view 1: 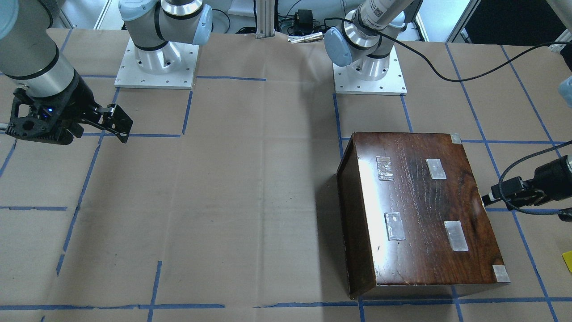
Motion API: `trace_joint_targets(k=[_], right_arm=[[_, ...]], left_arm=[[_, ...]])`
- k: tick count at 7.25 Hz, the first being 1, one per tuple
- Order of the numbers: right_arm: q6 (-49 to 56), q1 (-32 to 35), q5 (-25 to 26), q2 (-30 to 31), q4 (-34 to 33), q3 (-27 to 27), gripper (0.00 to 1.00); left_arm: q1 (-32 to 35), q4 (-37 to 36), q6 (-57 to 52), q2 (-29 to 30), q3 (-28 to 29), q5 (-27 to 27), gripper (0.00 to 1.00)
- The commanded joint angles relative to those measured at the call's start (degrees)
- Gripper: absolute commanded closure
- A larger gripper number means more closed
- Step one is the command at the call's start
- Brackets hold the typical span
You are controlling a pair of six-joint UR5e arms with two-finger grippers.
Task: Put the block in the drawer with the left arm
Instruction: 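Move the left gripper down beside the cabinet to the drawer handle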
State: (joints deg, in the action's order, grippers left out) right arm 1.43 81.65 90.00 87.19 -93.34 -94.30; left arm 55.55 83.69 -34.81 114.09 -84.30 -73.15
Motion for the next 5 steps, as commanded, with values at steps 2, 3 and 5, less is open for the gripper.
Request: trace_joint_targets(k=[2,3,5], right_arm=[[0.06,0.0,0.0,0.0,0.0,0.0,0.0],[0.06,0.0,0.0,0.0,0.0,0.0,0.0],[0.06,0.0,0.0,0.0,0.0,0.0,0.0]], left_arm=[[0.09,0.07,0.01,1.04,-0.51,0.2,0.01],[0.09,0.07,0.01,1.22,-0.51,0.2,0.01],[0.09,0.07,0.01,2.01,-0.6,0.02,0.01]])
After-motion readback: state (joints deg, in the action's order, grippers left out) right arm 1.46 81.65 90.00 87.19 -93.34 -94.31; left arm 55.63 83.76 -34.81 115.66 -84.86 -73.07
